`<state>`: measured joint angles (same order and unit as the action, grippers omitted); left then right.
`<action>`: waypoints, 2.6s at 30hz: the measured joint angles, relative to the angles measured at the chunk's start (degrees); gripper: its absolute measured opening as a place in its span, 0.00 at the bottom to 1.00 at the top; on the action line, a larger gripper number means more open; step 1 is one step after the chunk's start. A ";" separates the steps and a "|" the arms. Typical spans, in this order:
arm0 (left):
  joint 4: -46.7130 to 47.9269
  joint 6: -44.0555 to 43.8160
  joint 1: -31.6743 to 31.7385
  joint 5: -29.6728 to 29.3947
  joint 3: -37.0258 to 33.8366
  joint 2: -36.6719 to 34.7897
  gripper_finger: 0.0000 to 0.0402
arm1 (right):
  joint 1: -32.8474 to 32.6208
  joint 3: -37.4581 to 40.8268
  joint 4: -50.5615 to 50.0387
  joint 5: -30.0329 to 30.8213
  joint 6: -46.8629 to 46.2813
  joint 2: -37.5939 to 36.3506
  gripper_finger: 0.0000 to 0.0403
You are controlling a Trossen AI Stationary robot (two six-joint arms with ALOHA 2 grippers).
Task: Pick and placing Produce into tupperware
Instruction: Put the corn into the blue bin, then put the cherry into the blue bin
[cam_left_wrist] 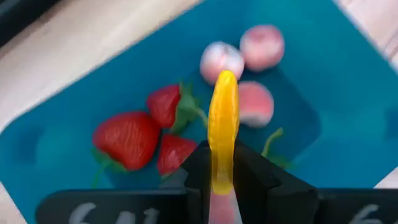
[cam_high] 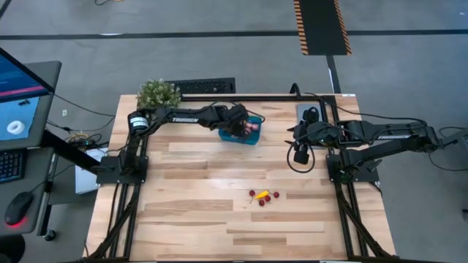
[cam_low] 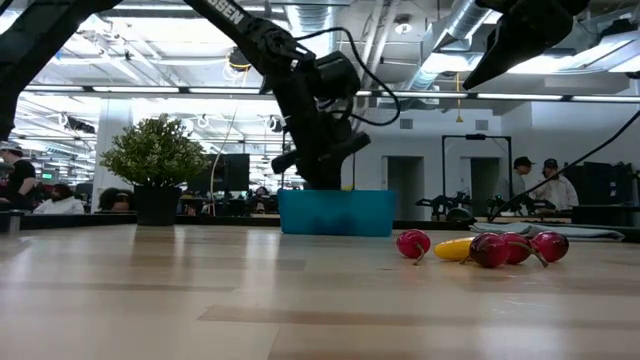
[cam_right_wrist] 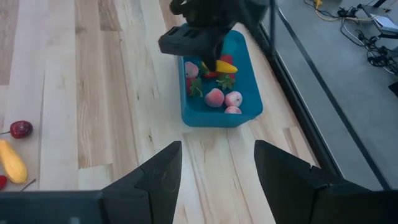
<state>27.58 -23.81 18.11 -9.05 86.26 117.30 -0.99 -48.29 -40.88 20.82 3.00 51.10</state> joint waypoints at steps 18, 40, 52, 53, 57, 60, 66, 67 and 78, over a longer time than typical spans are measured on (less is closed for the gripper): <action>1.26 0.78 0.24 1.20 -1.42 0.00 0.25 | 0.00 0.00 -0.01 0.00 0.02 -0.01 0.56; 14.50 2.05 -6.09 3.86 15.25 -0.15 0.41 | 0.00 0.00 -0.99 0.00 0.02 -0.01 0.56; 15.49 -2.58 -20.53 2.02 18.62 -0.15 0.41 | 0.00 0.00 -0.90 0.00 0.02 -0.01 0.56; 15.49 -3.11 -21.56 1.43 18.62 -0.15 0.41 | 0.00 0.00 -0.90 0.00 0.02 -0.01 0.56; 15.49 -5.05 -25.34 -1.38 18.62 -0.15 0.41 | 0.00 0.00 -0.90 0.00 0.02 -0.01 0.56; 15.49 -6.09 -27.71 -3.01 18.62 -0.15 0.41 | 0.00 0.00 -0.90 0.00 0.02 -0.01 0.56; 14.36 -6.77 -30.93 -4.78 17.38 -0.15 0.41 | 0.00 0.00 -0.88 0.00 0.00 0.01 0.56; 13.89 -6.78 -31.29 -4.94 16.69 -0.13 0.41 | 0.00 0.00 -0.88 0.00 0.00 -0.01 0.56; 2.75 -5.40 -31.39 -3.56 6.28 0.00 0.41 | 0.00 0.00 -0.88 0.00 -0.02 0.00 0.56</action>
<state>30.33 -29.21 -13.28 -12.61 92.54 117.30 -0.99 -48.29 -41.76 20.82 2.98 51.10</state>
